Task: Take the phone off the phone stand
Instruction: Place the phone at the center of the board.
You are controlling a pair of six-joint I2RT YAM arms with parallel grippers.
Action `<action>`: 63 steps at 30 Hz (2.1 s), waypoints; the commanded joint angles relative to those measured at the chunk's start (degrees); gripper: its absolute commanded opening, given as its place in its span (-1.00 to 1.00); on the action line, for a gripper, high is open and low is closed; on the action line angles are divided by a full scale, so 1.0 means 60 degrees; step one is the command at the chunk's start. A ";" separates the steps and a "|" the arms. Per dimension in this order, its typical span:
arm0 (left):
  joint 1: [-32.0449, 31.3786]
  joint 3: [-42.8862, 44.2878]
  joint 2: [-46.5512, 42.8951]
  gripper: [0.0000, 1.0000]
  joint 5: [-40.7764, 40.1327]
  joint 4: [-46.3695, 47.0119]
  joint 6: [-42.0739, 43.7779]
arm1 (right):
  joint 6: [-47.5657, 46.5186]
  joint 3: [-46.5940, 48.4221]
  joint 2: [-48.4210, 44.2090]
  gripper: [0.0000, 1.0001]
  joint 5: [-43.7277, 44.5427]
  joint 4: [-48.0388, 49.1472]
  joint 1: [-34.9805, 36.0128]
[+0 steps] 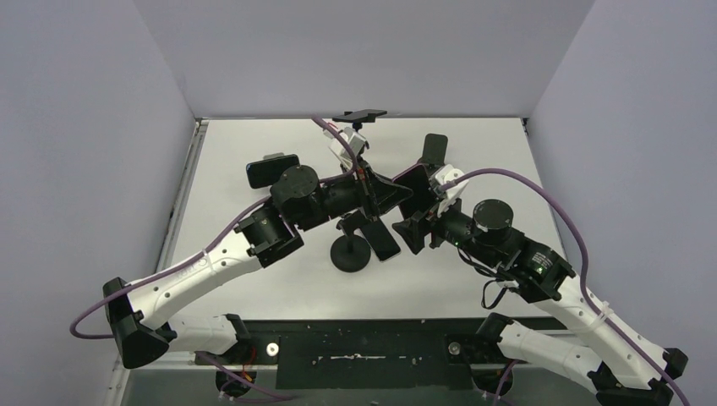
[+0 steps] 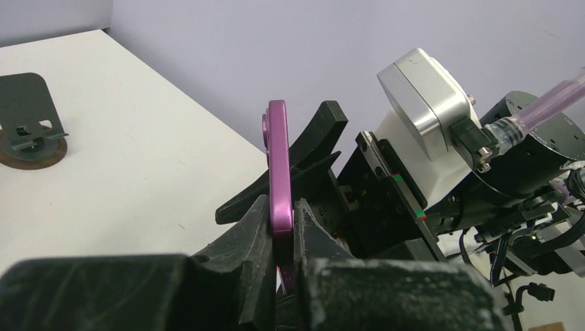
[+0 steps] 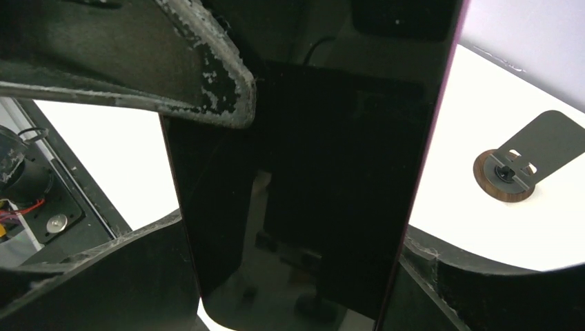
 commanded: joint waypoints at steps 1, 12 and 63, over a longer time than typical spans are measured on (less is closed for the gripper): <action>-0.0029 -0.0430 -0.0256 -1.00 -0.0013 0.1313 -0.0048 | -0.0058 0.0355 -0.0114 -0.12 -0.0946 0.0721 0.0059; 0.0154 -0.1650 -0.1704 -1.00 -0.0740 0.1918 -0.0144 | 0.0788 0.0201 -0.0336 1.00 -0.2911 0.1054 0.0068; 0.1197 -0.5292 -0.8041 0.78 -0.2894 -0.1572 0.2341 | 0.1596 -0.1871 0.3953 -1.00 -0.5077 0.2594 -0.5785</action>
